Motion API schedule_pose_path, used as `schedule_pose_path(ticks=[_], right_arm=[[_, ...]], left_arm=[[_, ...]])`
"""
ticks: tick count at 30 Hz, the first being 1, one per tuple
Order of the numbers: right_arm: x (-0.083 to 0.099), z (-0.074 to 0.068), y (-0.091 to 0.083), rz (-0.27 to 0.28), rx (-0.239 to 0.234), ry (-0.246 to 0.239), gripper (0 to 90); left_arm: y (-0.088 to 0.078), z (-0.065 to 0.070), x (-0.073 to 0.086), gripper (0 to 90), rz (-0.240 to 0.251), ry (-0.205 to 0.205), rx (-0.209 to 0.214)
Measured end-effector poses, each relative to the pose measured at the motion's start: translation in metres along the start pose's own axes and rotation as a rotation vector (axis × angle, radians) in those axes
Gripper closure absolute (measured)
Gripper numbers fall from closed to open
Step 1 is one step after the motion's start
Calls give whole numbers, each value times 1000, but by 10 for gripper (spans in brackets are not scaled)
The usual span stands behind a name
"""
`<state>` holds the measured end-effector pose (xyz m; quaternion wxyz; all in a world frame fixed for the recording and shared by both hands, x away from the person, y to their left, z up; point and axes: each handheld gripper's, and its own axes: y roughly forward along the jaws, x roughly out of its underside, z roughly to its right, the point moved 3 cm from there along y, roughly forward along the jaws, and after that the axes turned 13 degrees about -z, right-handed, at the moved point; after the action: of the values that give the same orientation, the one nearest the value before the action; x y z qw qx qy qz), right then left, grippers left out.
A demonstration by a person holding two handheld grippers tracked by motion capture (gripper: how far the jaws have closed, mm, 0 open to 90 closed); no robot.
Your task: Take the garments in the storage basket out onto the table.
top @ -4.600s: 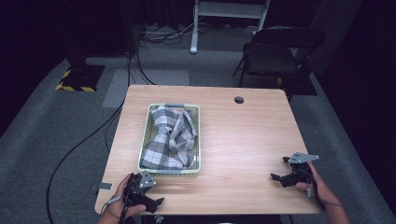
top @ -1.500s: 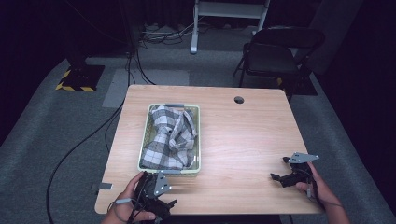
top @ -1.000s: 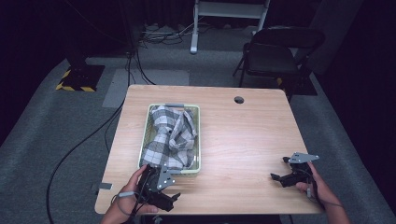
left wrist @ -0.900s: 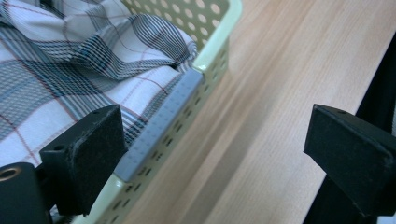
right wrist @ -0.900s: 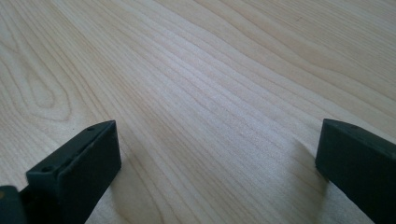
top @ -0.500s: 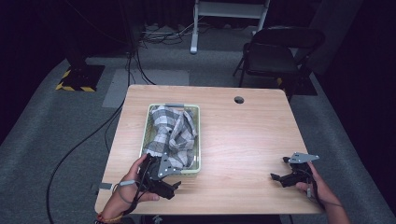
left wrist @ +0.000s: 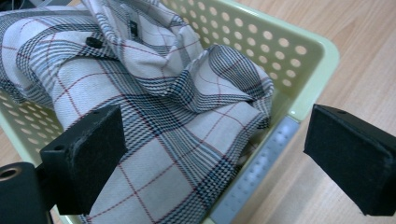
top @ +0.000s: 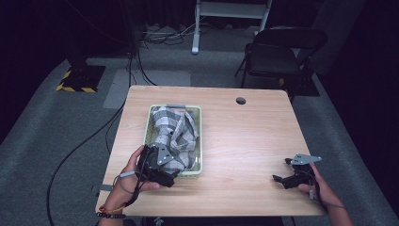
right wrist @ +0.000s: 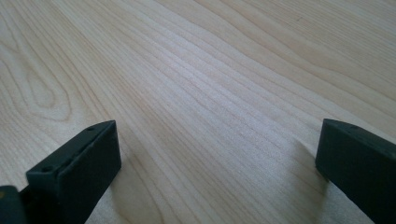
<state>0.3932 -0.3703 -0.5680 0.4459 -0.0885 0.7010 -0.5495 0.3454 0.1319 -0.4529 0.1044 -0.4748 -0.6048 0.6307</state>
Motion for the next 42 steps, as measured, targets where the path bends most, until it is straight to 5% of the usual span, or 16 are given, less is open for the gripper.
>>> schedule_pose_path(ticks=[22,32,42], right_arm=[[0,0,0,0,0,0,0],[0,0,0,0,0,0,0],[0,0,0,0,0,0,0]], left_arm=[[22,-38,-22,44,-11,-133,-22],[38,-55,-32,46,-68,-273,17],[51,-65,-40,27,-110,-345,41]])
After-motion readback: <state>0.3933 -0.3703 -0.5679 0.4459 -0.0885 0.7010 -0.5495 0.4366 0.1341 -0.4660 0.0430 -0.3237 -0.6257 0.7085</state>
